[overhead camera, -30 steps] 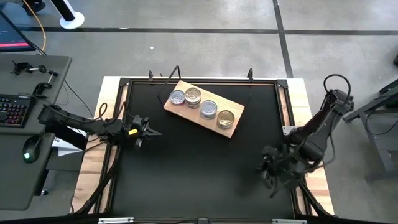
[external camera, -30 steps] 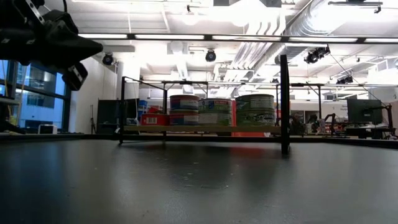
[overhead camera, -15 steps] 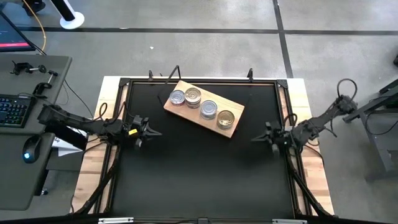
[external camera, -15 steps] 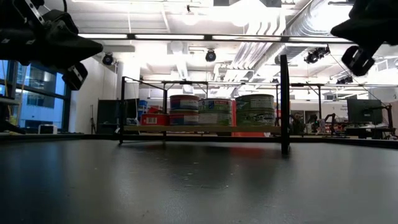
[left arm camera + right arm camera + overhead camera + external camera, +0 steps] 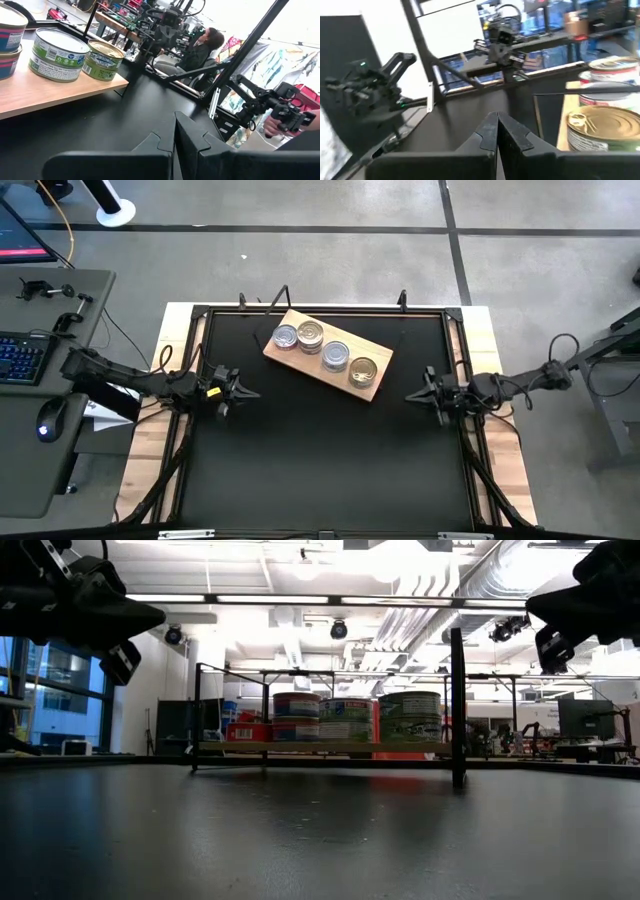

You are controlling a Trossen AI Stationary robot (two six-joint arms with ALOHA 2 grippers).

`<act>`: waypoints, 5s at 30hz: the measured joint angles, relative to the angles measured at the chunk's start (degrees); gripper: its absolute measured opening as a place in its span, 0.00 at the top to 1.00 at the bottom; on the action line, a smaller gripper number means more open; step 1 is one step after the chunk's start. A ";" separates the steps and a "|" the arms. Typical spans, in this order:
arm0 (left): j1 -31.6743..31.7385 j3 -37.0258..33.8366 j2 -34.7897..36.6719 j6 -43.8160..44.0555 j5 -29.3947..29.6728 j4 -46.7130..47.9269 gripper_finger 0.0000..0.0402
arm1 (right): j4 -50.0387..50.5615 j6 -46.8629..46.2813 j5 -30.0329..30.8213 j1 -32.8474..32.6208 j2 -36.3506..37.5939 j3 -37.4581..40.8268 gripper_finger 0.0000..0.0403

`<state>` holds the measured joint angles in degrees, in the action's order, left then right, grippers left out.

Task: Stack canned seafood by type on shelf
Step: Return to Home Position

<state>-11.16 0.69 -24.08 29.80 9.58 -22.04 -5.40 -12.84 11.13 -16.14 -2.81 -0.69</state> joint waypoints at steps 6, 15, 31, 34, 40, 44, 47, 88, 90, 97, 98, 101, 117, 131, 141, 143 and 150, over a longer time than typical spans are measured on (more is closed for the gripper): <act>0.00 0.00 0.00 0.00 0.01 0.00 1.00 | 4.59 2.76 -10.36 9.39 -0.10 0.07 1.00; 0.00 0.04 0.00 0.00 0.01 0.00 1.00 | 4.44 4.08 -14.79 13.14 -2.15 0.02 1.00; 0.00 0.04 0.00 0.02 0.01 0.00 1.00 | 4.73 3.91 -12.85 13.11 -4.34 0.02 1.00; 0.00 0.04 0.00 0.02 0.01 0.00 1.00 | 4.74 3.91 -12.85 13.11 -4.34 0.02 1.00; 0.00 0.04 0.00 0.02 0.01 0.00 1.00 | 4.75 3.91 -12.85 13.11 -4.34 0.02 1.00; 0.00 0.04 0.00 0.02 0.01 0.00 1.00 | 4.75 3.91 -12.85 13.11 -4.34 0.02 1.00; -0.02 0.04 0.25 0.02 0.01 0.42 1.00 | 4.75 3.91 -12.85 13.11 -4.34 0.02 1.00; 11.91 0.04 23.34 -21.94 -10.38 21.70 1.00 | 4.78 3.91 -12.85 13.11 -4.30 0.02 1.00; 11.91 0.04 23.34 -21.94 -10.38 21.70 1.00 | 4.78 3.91 -12.85 13.11 -4.32 0.02 1.00; 11.91 0.04 23.34 -21.94 -10.38 21.70 1.00 | 4.78 3.91 -12.84 13.11 -4.32 0.02 1.00; 11.91 0.04 23.34 -21.94 -10.38 21.70 1.00 | 4.78 3.91 -12.85 13.11 -4.31 0.02 1.00; 11.91 0.04 23.34 -21.94 -10.38 21.70 1.00 | 4.78 3.91 -12.85 13.11 -4.32 0.02 1.00; 11.89 0.04 23.34 -21.94 -10.38 21.68 1.00 | 4.78 3.91 -12.85 13.11 -4.31 0.02 1.00; 11.89 0.04 23.34 -21.94 -10.38 21.68 1.00 | 4.78 3.91 -12.85 13.11 -4.32 0.02 1.00; 11.89 0.04 23.34 -21.94 -10.38 21.68 1.00 | 4.78 3.91 -12.85 13.11 -4.31 0.02 1.00; 11.89 0.04 23.34 -21.94 -10.38 21.68 1.00 | 4.78 3.91 -12.85 13.11 -4.32 0.02 1.00; 11.89 0.04 23.34 -21.94 -10.38 21.68 1.00 | 4.79 3.91 -12.85 13.11 -4.31 0.02 1.00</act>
<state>0.73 0.73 -0.73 7.86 -0.80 -0.36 -0.61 -8.93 -1.72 -3.03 -7.13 -0.67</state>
